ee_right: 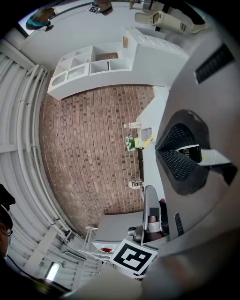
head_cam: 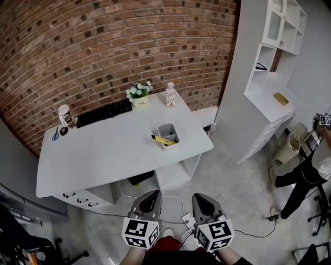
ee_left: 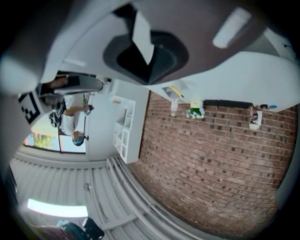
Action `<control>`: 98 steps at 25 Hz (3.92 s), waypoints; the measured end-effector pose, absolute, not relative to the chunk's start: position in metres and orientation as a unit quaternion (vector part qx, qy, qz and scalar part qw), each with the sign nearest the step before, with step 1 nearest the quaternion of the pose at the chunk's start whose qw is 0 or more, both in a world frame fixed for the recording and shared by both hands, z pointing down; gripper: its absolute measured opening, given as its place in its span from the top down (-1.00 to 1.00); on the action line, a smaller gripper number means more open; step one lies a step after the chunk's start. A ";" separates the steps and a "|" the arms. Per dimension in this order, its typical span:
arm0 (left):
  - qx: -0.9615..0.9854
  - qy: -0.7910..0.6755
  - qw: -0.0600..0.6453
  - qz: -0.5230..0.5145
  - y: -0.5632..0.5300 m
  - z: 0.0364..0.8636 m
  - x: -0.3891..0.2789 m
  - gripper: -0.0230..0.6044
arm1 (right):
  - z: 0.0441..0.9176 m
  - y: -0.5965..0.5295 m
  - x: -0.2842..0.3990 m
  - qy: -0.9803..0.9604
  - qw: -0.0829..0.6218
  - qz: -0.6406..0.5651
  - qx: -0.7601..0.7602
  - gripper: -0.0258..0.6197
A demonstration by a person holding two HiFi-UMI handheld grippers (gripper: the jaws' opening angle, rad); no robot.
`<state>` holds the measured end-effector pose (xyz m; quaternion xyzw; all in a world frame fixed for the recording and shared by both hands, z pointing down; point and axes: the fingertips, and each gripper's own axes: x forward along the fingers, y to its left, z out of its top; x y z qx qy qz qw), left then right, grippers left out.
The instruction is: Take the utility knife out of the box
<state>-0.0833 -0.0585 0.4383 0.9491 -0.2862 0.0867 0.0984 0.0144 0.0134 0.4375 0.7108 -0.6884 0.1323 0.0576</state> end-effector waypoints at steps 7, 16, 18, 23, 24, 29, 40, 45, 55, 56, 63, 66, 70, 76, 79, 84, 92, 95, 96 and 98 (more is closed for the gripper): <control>0.951 -0.279 0.098 0.093 -0.089 0.442 -0.088 0.92 | 0.433 -0.020 0.000 -0.689 0.061 0.127 0.711 0.90; 0.952 -0.274 0.093 0.101 -0.102 0.444 -0.084 0.92 | 0.435 -0.031 0.004 -0.680 0.067 0.123 0.720 0.90; 0.952 -0.272 0.093 0.102 -0.102 0.444 -0.082 0.91 | 0.435 -0.032 0.004 -0.679 0.069 0.126 0.720 0.90; 0.953 -0.271 0.093 0.102 -0.108 0.445 -0.079 0.91 | 0.434 -0.037 0.005 -0.677 0.066 0.121 0.723 0.90; 0.952 -0.273 0.094 0.102 -0.109 0.446 -0.079 0.91 | 0.435 -0.038 0.005 -0.678 0.066 0.120 0.722 0.90; 0.949 -0.282 0.101 0.102 -0.126 0.450 -0.077 0.91 | 0.438 -0.052 0.010 -0.680 0.066 0.120 0.720 0.90; 0.941 -0.297 0.105 0.123 -0.165 0.470 -0.043 0.91 | 0.452 -0.098 0.046 -0.694 0.058 0.126 0.707 0.90; 0.931 -0.321 0.114 0.128 -0.187 0.476 -0.026 0.91 | 0.455 -0.123 0.070 -0.709 0.063 0.130 0.690 0.90; 0.906 -0.365 0.159 0.144 -0.227 0.495 0.000 0.74 | 0.462 -0.168 0.115 -0.731 0.072 0.152 0.662 0.90; 0.904 -0.369 0.162 0.146 -0.231 0.497 0.002 0.73 | 0.464 -0.172 0.119 -0.732 0.073 0.153 0.660 0.90; 0.887 -0.388 0.188 0.167 -0.256 0.511 0.018 0.52 | 0.476 -0.198 0.140 -0.742 0.083 0.169 0.643 0.90; 0.877 -0.396 0.215 0.167 -0.267 0.519 0.022 0.46 | 0.476 -0.211 0.146 -0.747 0.085 0.172 0.636 0.90; 0.863 -0.406 0.256 0.157 -0.278 0.527 0.028 0.42 | 0.476 -0.228 0.158 -0.754 0.092 0.175 0.626 0.90; 0.850 -0.419 0.280 0.153 -0.295 0.536 0.038 0.37 | 0.479 -0.249 0.170 -0.764 0.103 0.183 0.610 0.90; 0.842 -0.428 0.293 0.148 -0.302 0.540 0.040 0.37 | 0.481 -0.257 0.172 -0.771 0.109 0.185 0.600 0.90; 0.835 -0.434 0.309 0.139 -0.312 0.543 0.043 0.37 | 0.486 -0.268 0.174 -0.778 0.118 0.191 0.587 0.90; 0.825 -0.442 0.331 0.124 -0.320 0.544 0.045 0.38 | 0.493 -0.280 0.175 -0.789 0.131 0.197 0.567 0.90; 0.824 -0.443 0.330 0.125 -0.321 0.545 0.047 0.46 | 0.496 -0.282 0.174 -0.792 0.135 0.200 0.561 0.90; 0.824 -0.443 0.329 0.126 -0.321 0.545 0.047 0.49 | 0.497 -0.282 0.174 -0.793 0.137 0.201 0.559 0.90; 0.824 -0.445 0.328 0.123 -0.321 0.545 0.048 0.54 | 0.499 -0.284 0.175 -0.794 0.139 0.202 0.557 0.90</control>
